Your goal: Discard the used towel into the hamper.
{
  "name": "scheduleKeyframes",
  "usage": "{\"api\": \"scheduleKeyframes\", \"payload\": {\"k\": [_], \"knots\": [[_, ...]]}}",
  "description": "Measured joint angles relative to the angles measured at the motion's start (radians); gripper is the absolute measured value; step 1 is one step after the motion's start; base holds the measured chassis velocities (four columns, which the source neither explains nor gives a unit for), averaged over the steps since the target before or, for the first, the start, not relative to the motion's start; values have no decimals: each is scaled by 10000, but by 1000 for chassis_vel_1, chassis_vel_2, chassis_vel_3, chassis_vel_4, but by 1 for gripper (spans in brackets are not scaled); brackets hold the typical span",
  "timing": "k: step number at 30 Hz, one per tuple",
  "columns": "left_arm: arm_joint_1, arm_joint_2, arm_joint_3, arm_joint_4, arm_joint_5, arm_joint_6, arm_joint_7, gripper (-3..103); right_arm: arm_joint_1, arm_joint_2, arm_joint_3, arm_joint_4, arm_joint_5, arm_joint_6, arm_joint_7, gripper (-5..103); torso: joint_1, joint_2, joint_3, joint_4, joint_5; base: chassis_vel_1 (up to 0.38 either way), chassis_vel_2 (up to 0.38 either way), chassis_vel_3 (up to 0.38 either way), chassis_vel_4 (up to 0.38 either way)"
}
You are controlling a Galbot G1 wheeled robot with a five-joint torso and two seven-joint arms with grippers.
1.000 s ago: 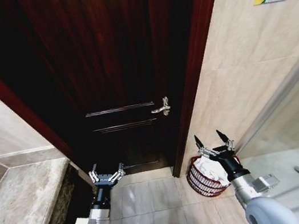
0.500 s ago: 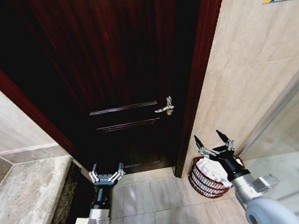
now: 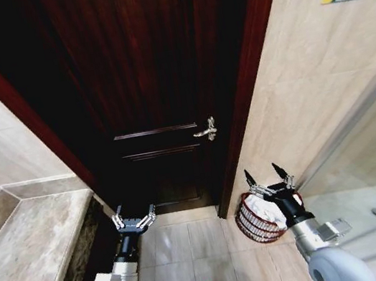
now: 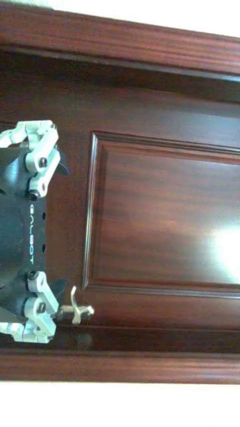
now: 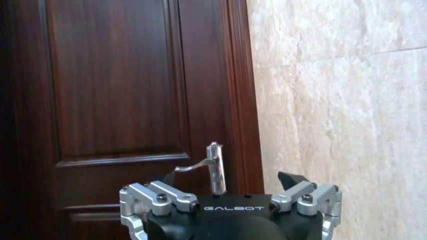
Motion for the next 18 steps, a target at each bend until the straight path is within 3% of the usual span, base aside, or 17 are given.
{"api": "scheduleKeyframes", "payload": {"k": [9, 18], "knots": [[3, 0, -1, 0, 0, 0, 0, 100, -3, 0, 0, 0, 0, 0, 0, 100, -9, 9, -2, 1, -2, 246, -223, -254, 240], [-1, 0, 0, 0, 0, 0, 0, 100, 1, 0, 0, 0, 0, 0, 0, 100, 8, 1, 4, 0, -1, 6, -16, -29, 43]]}}
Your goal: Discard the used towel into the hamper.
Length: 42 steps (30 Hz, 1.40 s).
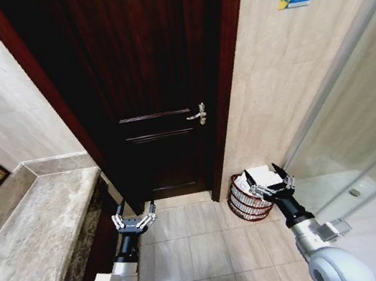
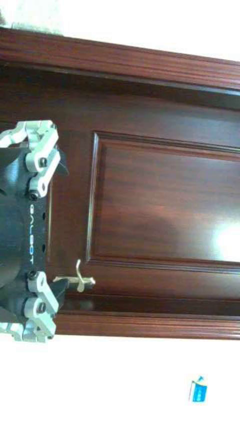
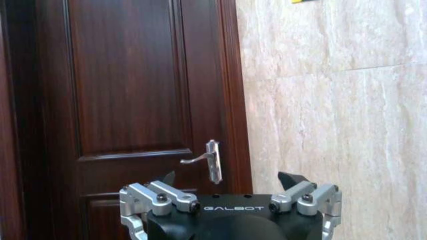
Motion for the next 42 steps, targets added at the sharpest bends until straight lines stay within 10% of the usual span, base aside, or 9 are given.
{"api": "scheduleKeyframes", "payload": {"k": [42], "knots": [[7, 0, -1, 0, 0, 0, 0, 100, -6, -1, -2, 0, 1, 0, 0, 100, -21, 13, -8, 3, 2, 119, -122, -113, 115]]}}
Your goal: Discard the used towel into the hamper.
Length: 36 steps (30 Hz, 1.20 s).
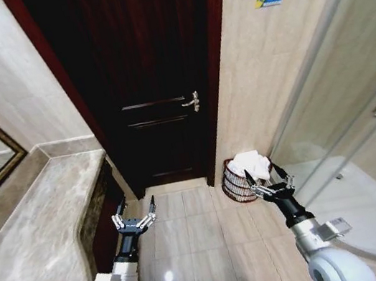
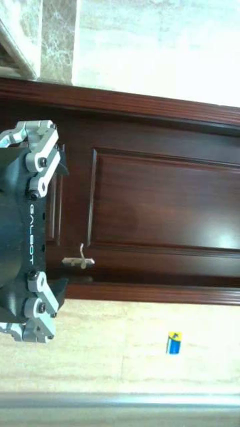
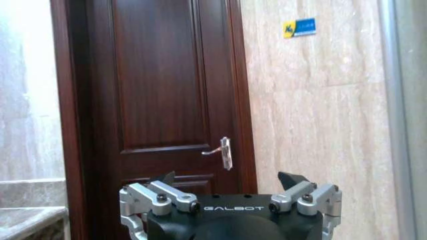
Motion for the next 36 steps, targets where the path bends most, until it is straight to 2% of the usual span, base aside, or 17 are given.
{"api": "scheduleKeyframes", "payload": {"k": [2, 4, 7, 17, 36], "knots": [[1, 1, -2, 1, 0, 0, -1, 100, 1, 0, 0, 0, 0, 0, 0, 100, 2, -1, 1, 1, -9, 117, -92, -189, 156], [-1, 0, 1, 0, 0, 0, 0, 100, -1, 0, 1, -1, 0, 0, 0, 100, 2, -1, 2, -6, 1, 13, -23, -133, 46], [-3, 0, 1, 0, 0, 0, 1, 100, 2, 1, 2, 0, 0, 0, 0, 100, 10, -5, 4, -5, 1, -48, -54, -67, 2], [-6, 0, 0, 0, 0, 0, -1, 100, 6, 0, 1, 0, 0, 0, 0, 100, 21, -14, 8, -2, -2, -41, 41, 65, -31], [-3, 0, 0, 0, 0, 0, -1, 100, 3, 0, 0, 0, 0, 0, 0, 100, 11, -7, 5, -1, -3, 77, -74, -74, 67]]}}
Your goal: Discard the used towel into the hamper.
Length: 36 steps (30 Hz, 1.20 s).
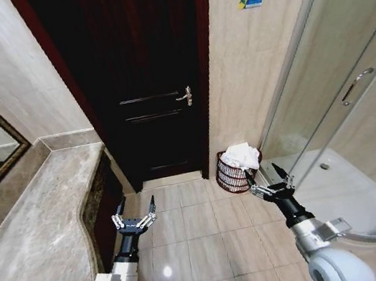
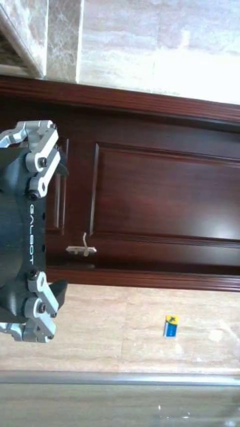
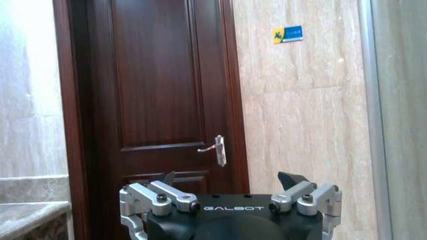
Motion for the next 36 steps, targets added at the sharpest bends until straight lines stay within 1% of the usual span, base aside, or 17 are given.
{"api": "scheduleKeyframes", "payload": {"k": [5, 36], "knots": [[1, 0, 0, 0, 0, 0, 0, 100, -2, 0, 0, 0, 0, 0, 0, 100, -8, 5, -3, -2, 1, 86, -83, -79, 97], [-2, 0, 0, 0, 0, 0, 0, 100, 0, 0, 0, -1, 0, 0, 0, 100, 3, -2, 1, -1, 2, -7, 6, 10, -5]]}}
